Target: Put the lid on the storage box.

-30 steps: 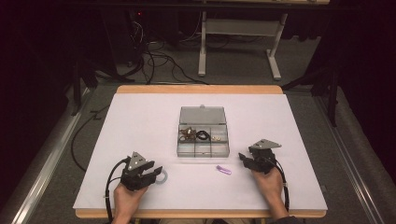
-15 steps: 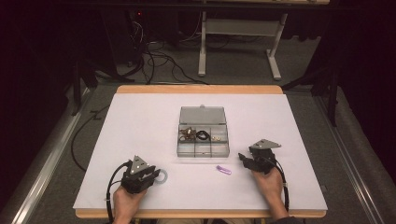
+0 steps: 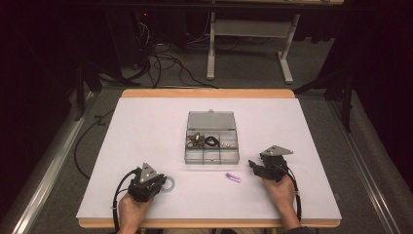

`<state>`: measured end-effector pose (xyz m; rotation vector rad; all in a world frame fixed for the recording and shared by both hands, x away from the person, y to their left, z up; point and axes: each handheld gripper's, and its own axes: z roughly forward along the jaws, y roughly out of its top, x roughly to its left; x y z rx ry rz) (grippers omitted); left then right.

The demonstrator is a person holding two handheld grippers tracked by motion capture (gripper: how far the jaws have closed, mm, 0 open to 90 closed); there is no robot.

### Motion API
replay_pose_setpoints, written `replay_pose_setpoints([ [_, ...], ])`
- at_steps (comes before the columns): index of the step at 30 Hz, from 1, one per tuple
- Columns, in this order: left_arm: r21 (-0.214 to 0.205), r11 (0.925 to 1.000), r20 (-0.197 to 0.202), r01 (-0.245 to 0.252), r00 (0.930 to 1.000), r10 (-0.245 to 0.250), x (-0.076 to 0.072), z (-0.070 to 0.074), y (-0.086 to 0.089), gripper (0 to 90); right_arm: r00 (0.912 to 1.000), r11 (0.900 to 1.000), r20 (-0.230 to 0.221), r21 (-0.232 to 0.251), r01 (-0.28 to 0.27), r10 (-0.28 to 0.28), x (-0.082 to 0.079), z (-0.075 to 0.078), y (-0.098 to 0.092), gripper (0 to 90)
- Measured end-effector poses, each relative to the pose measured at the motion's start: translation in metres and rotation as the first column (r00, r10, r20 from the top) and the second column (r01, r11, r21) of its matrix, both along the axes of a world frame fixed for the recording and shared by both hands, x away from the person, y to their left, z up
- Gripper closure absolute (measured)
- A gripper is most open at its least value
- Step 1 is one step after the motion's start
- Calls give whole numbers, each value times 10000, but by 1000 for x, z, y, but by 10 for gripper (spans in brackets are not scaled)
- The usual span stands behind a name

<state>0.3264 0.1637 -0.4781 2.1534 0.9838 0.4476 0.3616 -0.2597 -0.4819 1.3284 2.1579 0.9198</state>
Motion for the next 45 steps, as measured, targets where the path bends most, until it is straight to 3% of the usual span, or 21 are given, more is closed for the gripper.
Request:
replay_pose_setpoints([
  [16, -665, 9968, 335, 443, 9985, -422, 2, 21, -7, 823, 10000, 10000, 17, -24, 16, -16, 0, 0, 0, 436],
  [30, -1376, 9876, 532, 756, 9962, -689, 9, 37, -15, 823, 10000, 10000, 8, -55, 62, -62, 0, 0, 0, 407],
  [45, -1494, 9827, 696, 1097, 9925, -1002, 16, 49, -26, 822, 10000, 9999, -17, -41, 95, -95, 0, 0, 0, 389],
])
